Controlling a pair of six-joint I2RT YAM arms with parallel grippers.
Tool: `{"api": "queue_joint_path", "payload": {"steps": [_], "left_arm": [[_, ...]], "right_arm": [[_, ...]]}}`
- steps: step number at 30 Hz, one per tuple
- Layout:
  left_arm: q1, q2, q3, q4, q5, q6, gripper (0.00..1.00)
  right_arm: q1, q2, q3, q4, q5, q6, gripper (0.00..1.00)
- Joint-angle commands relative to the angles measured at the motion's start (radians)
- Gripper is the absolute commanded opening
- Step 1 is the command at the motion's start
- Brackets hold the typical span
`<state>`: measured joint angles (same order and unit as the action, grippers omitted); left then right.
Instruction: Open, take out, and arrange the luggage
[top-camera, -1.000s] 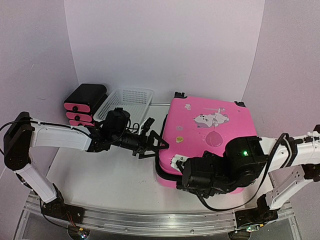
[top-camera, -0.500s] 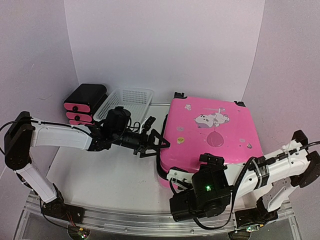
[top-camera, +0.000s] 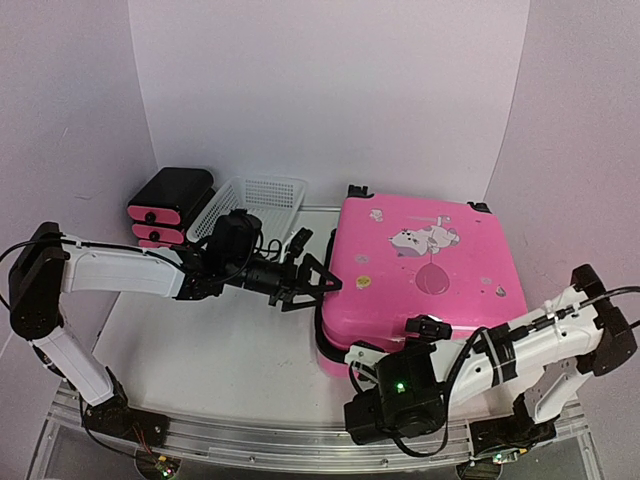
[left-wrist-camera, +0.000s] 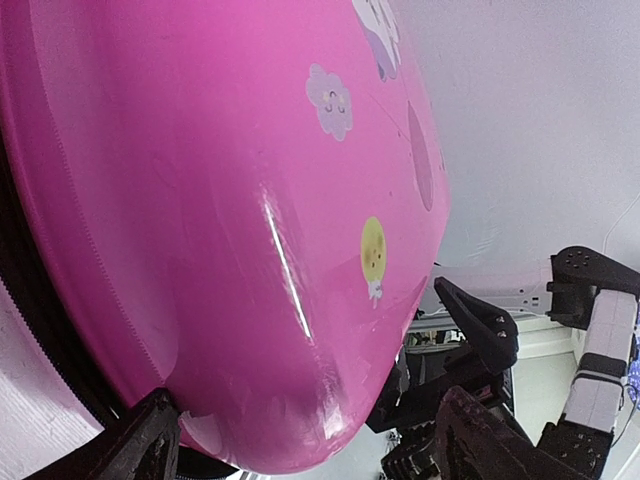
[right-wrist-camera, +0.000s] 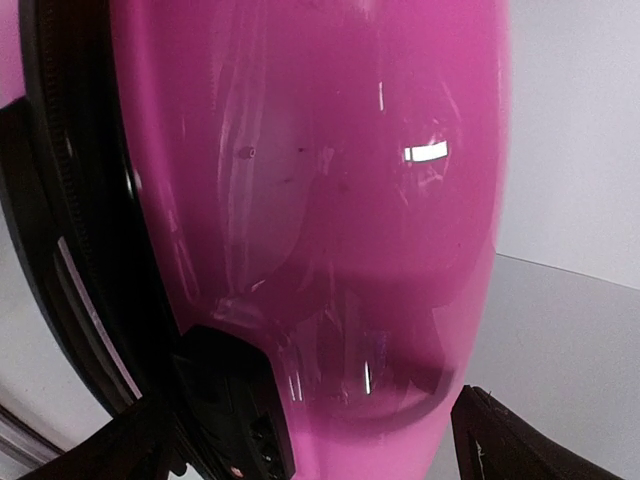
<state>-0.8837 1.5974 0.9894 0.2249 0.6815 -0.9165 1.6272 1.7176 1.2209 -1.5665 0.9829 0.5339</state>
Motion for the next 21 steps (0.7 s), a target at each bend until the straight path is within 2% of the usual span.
{"api": "queue_joint_path", "payload": {"steps": [1, 9, 18, 21], "left_arm": [[-0.013, -0.019, 0.061, 0.103, 0.038, 0.005, 0.89], [-0.012, -0.036, 0.033, 0.103, 0.025, 0.013, 0.88], [0.001, -0.094, -0.046, 0.101, -0.019, 0.044, 0.89], [0.002, -0.083, -0.036, 0.102, -0.006, 0.043, 0.89]], "right_arm": [[-0.028, 0.054, 0.037, -0.093, 0.128, 0.136, 0.98], [-0.056, 0.074, 0.169, -0.391, 0.308, 0.407, 0.98], [-0.056, 0.014, 0.197, -0.367, 0.279, 0.334, 0.98], [-0.056, -0.045, 0.126, -0.124, 0.15, 0.055, 0.98]]}}
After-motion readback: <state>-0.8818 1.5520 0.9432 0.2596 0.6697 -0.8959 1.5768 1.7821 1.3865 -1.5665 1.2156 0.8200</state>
